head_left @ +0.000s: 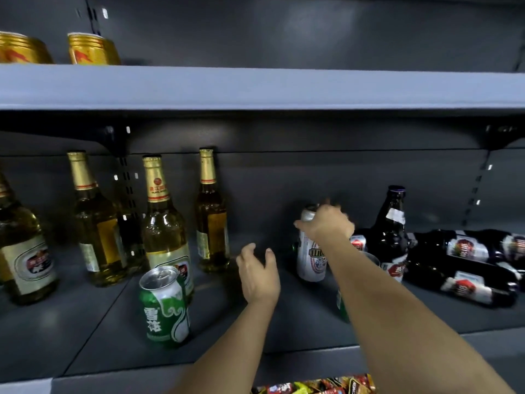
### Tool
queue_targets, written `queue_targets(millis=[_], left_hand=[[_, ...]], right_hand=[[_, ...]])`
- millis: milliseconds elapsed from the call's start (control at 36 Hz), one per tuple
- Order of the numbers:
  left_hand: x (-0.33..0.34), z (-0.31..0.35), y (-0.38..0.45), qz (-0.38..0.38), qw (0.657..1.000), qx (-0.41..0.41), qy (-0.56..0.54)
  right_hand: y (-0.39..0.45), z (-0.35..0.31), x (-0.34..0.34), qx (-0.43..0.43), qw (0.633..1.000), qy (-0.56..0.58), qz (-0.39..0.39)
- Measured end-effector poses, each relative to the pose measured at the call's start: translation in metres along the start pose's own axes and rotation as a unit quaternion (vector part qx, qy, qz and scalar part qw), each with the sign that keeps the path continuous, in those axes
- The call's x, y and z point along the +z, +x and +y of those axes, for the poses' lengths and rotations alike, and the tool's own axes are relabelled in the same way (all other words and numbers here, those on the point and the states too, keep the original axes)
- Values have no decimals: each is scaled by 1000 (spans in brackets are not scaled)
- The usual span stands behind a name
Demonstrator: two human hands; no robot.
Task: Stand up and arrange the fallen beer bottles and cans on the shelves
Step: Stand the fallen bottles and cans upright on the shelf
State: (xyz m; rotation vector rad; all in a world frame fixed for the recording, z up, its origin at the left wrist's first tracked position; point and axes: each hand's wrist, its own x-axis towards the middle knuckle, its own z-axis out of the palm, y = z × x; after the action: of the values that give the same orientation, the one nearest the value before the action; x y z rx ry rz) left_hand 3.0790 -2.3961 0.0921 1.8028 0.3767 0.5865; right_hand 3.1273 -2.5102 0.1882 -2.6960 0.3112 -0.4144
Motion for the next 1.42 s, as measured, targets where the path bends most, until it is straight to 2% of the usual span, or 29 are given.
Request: queue_targets(millis=[56, 167, 361, 528, 694, 833, 889, 944, 1000, 1056, 1139, 1222, 1306, 1361, 1417], left_hand=[[2, -1, 0, -11, 1000, 2, 14], [1, -8, 7, -38, 999, 8, 36], [-6, -14, 26, -108, 991, 6, 74], [-19, -23, 43, -101, 994, 3, 46], [-23, -26, 49, -79, 993, 61, 70], [-16, -26, 43, -70, 997, 3, 23], [-15, -24, 36, -36, 998, -4, 54], [-20, -17, 23, 45, 994, 8, 97], [-24, -8, 9, 120, 985, 53, 111], [-24, -1, -2, 138, 977, 111, 116], [-13, 6, -17, 61, 981, 160, 90], [5, 13, -39, -102, 975, 178, 88], [27, 17, -67, -251, 949, 169, 86], [41, 17, -82, -287, 941, 163, 73], [50, 18, -92, -289, 947, 134, 48]], right_hand=[[-3, -3, 2, -7, 999, 43, 1], [-14, -17, 6, -36, 998, 56, 17], [-29, -55, 20, -81, 992, 95, -29], [-33, -79, 38, -111, 983, 138, -42], [-33, -83, 44, -165, 976, 132, -47], [-38, -71, 48, -185, 976, 103, -42], [-41, -63, 48, -192, 978, 81, -15], [-42, -54, 46, -189, 980, 59, 15], [-43, -44, 39, -183, 981, 43, 40], [-44, -31, 29, -176, 982, 29, 68], [-44, -10, 11, -157, 982, 9, 103], [-44, 14, -3, -129, 983, 7, 132], [-48, 35, -13, -118, 982, 8, 149], [-51, 46, -17, -117, 980, 8, 160], [-54, 55, -20, -117, 978, 6, 172]])
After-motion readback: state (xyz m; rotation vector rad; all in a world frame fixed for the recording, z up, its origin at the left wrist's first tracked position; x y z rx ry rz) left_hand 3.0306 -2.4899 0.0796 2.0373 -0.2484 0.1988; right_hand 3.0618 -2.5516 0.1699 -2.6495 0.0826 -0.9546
